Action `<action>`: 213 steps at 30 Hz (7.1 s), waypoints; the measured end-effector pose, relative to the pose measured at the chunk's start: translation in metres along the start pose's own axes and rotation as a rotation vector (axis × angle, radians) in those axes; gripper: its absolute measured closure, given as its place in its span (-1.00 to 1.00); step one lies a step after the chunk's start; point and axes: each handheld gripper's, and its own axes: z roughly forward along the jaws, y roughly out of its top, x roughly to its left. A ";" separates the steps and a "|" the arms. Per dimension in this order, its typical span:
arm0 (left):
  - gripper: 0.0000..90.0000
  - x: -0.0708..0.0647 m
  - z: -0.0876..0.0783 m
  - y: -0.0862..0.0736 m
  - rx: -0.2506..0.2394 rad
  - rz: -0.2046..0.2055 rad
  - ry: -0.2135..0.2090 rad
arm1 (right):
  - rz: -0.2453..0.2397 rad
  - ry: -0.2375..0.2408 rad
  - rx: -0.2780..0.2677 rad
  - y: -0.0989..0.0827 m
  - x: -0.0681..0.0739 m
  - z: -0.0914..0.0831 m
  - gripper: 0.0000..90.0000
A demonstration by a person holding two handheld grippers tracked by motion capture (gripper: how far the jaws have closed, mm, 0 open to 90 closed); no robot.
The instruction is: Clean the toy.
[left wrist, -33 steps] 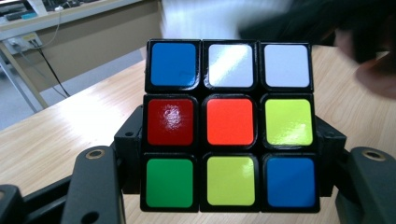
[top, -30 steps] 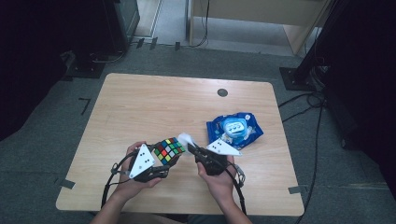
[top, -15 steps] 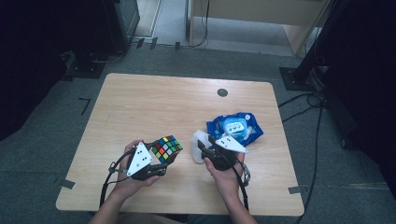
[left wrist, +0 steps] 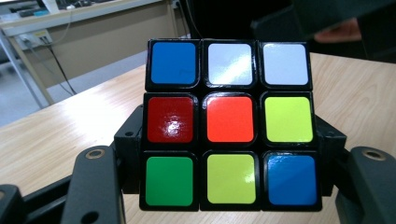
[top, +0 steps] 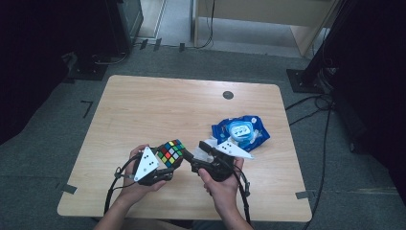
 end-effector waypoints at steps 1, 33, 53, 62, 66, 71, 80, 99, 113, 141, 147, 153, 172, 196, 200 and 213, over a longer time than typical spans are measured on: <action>-0.25 -0.003 0.001 0.000 0.000 0.005 0.008 | 0.028 0.014 0.009 -0.002 0.000 0.002 -0.47; -0.25 -0.011 0.008 -0.001 -0.015 -0.047 0.000 | 0.213 0.133 0.076 -0.021 -0.010 0.021 -0.23; -0.50 0.000 0.006 -0.009 0.034 0.038 -0.028 | 0.203 0.085 0.077 0.018 -0.040 -0.008 -0.23; -0.50 -0.005 0.006 -0.008 0.035 0.089 -0.022 | 0.168 0.145 0.223 0.011 -0.029 0.007 -0.23; -0.50 -0.005 0.005 -0.008 0.043 0.103 -0.017 | 0.170 0.151 0.232 0.011 -0.030 0.009 -0.23; -0.53 -0.010 0.006 -0.007 0.050 0.131 -0.022 | 0.179 0.160 0.262 0.010 -0.032 0.010 -0.23; -0.60 -0.018 0.009 -0.006 0.047 0.157 -0.041 | 0.170 0.174 0.312 0.010 -0.033 0.012 -0.23; -0.55 -0.026 0.010 -0.005 0.042 0.201 -0.078 | 0.146 0.203 0.389 0.005 -0.027 0.020 -0.23; -0.25 -0.025 0.008 -0.003 0.040 0.205 -0.089 | 0.181 0.214 0.377 0.007 -0.031 0.018 -0.24; -0.25 0.007 -0.004 -0.005 0.028 0.098 -0.005 | -0.070 0.077 0.203 0.021 -0.047 0.002 -0.18; -0.25 0.006 -0.002 -0.008 0.044 0.091 -0.010 | -0.267 -0.115 0.237 -0.009 -0.070 0.027 -0.14; -0.25 0.005 0.000 -0.010 0.055 0.085 -0.026 | -0.412 -0.220 0.323 -0.030 -0.079 0.046 -0.14; -0.25 0.007 -0.001 -0.010 0.050 0.061 -0.034 | -0.321 -0.284 0.375 -0.042 -0.091 0.043 0.94; -0.25 -0.007 0.001 -0.003 0.018 0.065 -0.076 | -0.327 0.069 0.026 0.012 0.020 -0.005 0.94; -0.25 -0.008 0.002 -0.003 0.016 0.066 -0.085 | -0.323 0.068 0.021 0.008 0.019 -0.003 0.93; -0.25 -0.008 0.000 -0.002 0.014 0.076 -0.075 | -0.317 0.063 0.020 0.002 0.018 0.002 0.93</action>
